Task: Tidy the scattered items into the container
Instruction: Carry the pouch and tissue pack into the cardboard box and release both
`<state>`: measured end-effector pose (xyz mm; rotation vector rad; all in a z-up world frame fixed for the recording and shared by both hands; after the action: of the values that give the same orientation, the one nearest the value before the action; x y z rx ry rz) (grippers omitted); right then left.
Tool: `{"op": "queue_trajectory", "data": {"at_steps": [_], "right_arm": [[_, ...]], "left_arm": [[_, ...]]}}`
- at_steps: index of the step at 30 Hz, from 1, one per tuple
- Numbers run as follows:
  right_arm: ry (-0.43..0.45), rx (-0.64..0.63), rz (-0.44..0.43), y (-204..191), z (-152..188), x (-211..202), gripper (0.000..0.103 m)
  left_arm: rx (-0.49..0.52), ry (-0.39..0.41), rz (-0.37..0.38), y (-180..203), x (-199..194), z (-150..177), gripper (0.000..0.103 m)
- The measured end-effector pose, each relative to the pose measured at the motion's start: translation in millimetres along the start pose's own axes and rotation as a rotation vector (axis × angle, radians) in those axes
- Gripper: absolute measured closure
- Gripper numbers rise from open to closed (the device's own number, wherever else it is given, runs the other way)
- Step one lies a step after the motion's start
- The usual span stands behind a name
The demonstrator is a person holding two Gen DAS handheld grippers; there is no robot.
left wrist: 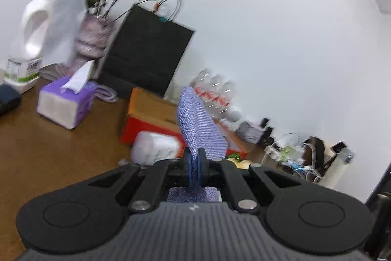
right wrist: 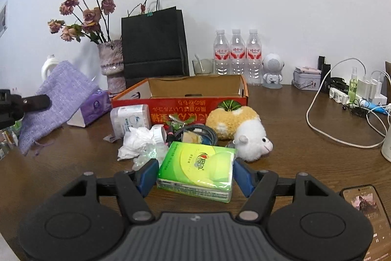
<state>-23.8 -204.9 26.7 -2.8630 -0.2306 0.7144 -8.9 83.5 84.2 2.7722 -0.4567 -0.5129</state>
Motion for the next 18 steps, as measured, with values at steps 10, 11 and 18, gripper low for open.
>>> {"op": "queue_trajectory", "data": {"at_steps": [10,11,18], "right_arm": [[0.013,0.028,-0.036,5,-18,3,0.037],[0.019,0.03,-0.041,5,-26,6,0.037],[0.055,0.04,-0.06,11,-130,69,0.037]], "left_arm": [[0.011,0.044,0.076,18,20,-29,0.098],[0.035,0.044,0.064,22,28,-37,0.098],[0.182,0.004,-0.051,31,139,-95,0.098]]}}
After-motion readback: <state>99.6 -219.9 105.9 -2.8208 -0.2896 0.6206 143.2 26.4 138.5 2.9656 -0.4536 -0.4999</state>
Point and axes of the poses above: each gripper's, at about its wrist camera, not at the fingertips, and x roughly the way its jaws point, y to its right, z to its underside, the point moved 5 cm from there along x, roughly the way its jaws point, and after that the axes turned 7 degrees about x, right-handed, at the moved point
